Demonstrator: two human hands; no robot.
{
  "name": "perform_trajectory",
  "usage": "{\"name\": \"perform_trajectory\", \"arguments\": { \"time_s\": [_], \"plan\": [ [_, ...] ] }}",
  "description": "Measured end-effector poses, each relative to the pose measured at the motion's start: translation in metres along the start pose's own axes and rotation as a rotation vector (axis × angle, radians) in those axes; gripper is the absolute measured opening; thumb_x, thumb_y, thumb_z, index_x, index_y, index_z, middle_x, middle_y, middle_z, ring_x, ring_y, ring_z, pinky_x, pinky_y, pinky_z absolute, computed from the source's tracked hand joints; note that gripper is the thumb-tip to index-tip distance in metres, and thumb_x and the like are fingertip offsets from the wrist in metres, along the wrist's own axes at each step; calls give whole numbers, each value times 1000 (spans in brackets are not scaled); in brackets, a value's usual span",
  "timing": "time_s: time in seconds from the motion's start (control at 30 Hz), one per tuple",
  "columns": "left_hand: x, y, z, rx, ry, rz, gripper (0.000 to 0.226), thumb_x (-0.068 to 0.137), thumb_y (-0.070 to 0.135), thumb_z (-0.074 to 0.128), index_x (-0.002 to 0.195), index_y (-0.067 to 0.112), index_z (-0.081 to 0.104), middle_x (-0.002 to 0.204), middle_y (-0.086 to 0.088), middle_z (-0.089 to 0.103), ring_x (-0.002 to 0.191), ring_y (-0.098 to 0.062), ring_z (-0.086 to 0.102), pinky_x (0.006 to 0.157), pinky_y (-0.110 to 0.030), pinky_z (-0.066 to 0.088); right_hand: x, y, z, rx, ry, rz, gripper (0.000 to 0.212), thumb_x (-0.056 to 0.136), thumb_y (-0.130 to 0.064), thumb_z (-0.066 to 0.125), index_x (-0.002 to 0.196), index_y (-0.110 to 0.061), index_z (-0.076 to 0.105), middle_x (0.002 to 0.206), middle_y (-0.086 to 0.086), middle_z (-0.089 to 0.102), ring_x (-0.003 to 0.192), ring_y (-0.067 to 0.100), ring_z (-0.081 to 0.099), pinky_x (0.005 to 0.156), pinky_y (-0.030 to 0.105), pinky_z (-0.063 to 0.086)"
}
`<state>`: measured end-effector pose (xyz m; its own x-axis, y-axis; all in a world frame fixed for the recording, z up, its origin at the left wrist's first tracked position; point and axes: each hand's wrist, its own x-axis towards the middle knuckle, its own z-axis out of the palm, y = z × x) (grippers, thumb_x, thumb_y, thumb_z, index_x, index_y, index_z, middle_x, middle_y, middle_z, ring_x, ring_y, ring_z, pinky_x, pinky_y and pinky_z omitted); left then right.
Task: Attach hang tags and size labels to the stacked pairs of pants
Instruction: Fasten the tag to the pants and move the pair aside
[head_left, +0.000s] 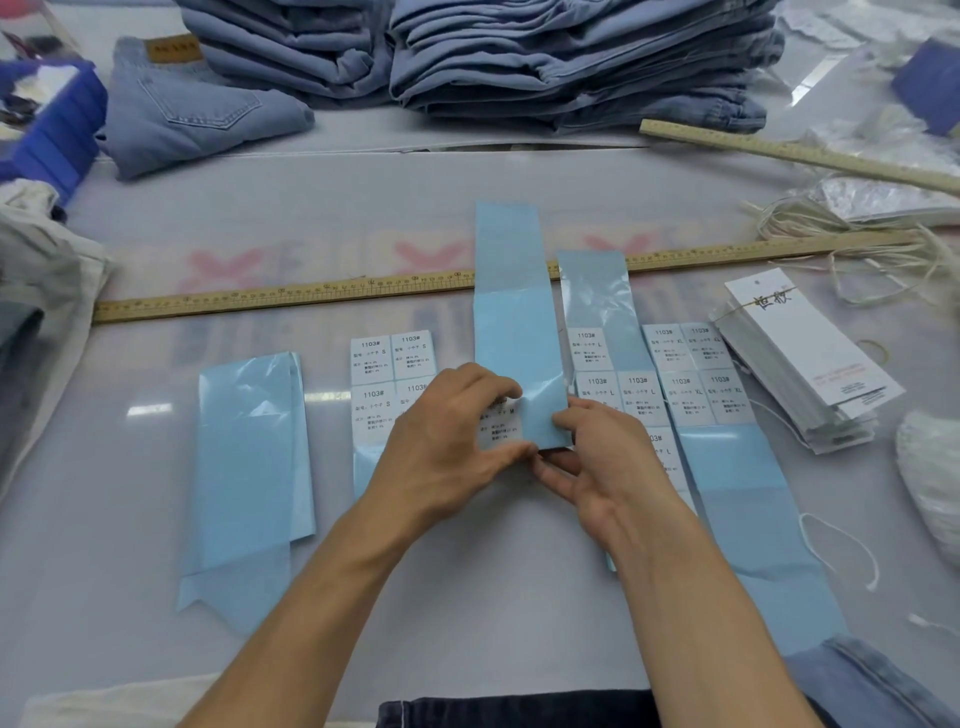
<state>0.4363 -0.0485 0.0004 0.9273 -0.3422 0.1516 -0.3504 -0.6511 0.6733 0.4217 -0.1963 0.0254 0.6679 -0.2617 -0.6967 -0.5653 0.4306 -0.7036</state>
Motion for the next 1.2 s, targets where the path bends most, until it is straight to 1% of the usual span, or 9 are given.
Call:
{"name": "perform_trajectory", "arguments": {
  "time_s": [0.1, 0.23, 0.33, 0.43, 0.57, 0.73, 0.87, 1.03, 1.2],
  "plan": [
    [-1, 2, -3, 27, 12, 2, 40, 79, 37, 85, 110, 20, 67, 106, 8, 60, 103, -15, 55, 80, -40, 52, -1, 0, 1, -4, -8, 2, 30, 95, 5, 45, 100, -13, 69, 89, 12, 75, 71, 25, 71, 52, 29, 58],
    [-3, 3, -6, 159, 7, 0, 29, 81, 47, 78, 94, 27, 63, 96, 12, 60, 94, -13, 54, 70, -32, 45, -1, 1, 3, -15, -17, -4, 30, 96, 5, 44, 98, -13, 68, 87, 10, 75, 70, 24, 72, 53, 29, 59],
    [-5, 4, -7, 231, 13, -28, 29, 82, 55, 71, 85, 29, 59, 89, 12, 62, 85, -11, 55, 66, -32, 45, -2, 1, 4, -29, -15, -10, 30, 96, 7, 44, 98, -11, 68, 84, 9, 77, 72, 24, 73, 54, 28, 60],
    [-5, 5, -6, 242, -9, -70, 27, 84, 56, 68, 88, 31, 62, 89, 13, 66, 86, -11, 59, 71, -34, 49, -3, 1, 4, -41, -22, -17, 30, 95, 8, 44, 101, -9, 68, 88, 11, 77, 74, 26, 74, 54, 28, 60],
    [-5, 5, -5, 249, -35, -87, 20, 86, 51, 66, 91, 32, 67, 89, 15, 67, 89, -12, 62, 70, -31, 46, -5, 1, 4, -50, -21, -37, 27, 94, 9, 47, 92, -8, 68, 69, 6, 76, 60, 19, 73, 52, 27, 58],
    [-6, 3, -6, 244, -51, -76, 18, 87, 50, 64, 93, 34, 70, 81, 19, 57, 86, -11, 61, 67, -30, 44, -5, 0, 4, -65, -7, -38, 24, 95, 7, 49, 94, -8, 68, 92, 15, 75, 76, 26, 74, 56, 30, 61],
    [-6, 1, -8, 213, -61, -91, 15, 87, 49, 66, 89, 34, 68, 83, 19, 61, 83, -11, 61, 67, -32, 49, -4, 0, 3, -66, -1, -44, 23, 96, 6, 49, 96, -8, 67, 94, 14, 75, 81, 28, 75, 59, 31, 61],
    [-5, 2, -7, 232, -37, -131, 11, 91, 39, 60, 86, 30, 65, 88, 15, 68, 83, -13, 62, 68, -34, 50, -2, 3, 2, -120, 53, -86, 24, 94, 6, 49, 98, -10, 67, 94, 9, 72, 82, 25, 74, 56, 29, 61],
    [-3, -2, -10, 199, 52, -230, 11, 90, 34, 60, 81, 29, 60, 78, 16, 63, 73, -9, 57, 61, -30, 44, 5, 7, -1, -186, 146, -156, 27, 92, 6, 48, 96, -13, 65, 101, 4, 66, 88, 22, 70, 55, 29, 61]
  ]
}}
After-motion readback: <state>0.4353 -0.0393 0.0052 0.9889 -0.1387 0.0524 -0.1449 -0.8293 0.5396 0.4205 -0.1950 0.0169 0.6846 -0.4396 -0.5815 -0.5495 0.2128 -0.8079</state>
